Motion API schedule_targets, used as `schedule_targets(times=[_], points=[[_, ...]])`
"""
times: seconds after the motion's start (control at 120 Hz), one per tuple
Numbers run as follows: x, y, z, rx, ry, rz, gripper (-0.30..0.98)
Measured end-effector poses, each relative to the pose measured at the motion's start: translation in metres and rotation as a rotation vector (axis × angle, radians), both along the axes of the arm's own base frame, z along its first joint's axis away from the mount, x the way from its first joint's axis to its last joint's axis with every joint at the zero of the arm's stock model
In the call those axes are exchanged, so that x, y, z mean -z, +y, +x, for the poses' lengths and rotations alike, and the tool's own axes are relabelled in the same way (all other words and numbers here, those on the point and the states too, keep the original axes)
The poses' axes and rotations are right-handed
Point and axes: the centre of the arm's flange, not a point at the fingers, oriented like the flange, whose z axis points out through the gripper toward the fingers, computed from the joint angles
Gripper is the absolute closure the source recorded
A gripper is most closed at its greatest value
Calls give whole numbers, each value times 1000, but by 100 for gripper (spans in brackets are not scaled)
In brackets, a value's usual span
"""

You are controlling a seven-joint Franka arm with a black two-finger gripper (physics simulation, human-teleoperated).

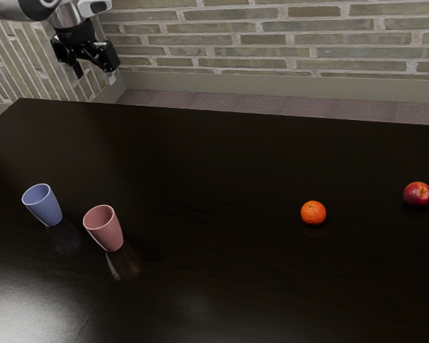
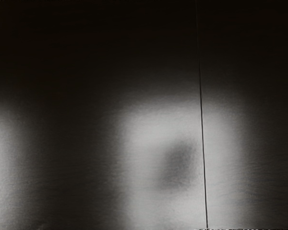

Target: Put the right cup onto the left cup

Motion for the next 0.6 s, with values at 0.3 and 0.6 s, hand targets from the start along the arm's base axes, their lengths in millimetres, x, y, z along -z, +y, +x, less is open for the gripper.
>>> schedule_targets(times=[0.3, 0.6], points=[[92, -22, -45, 21, 101, -78, 2], [202, -66, -99, -129, 133, -141, 2]])
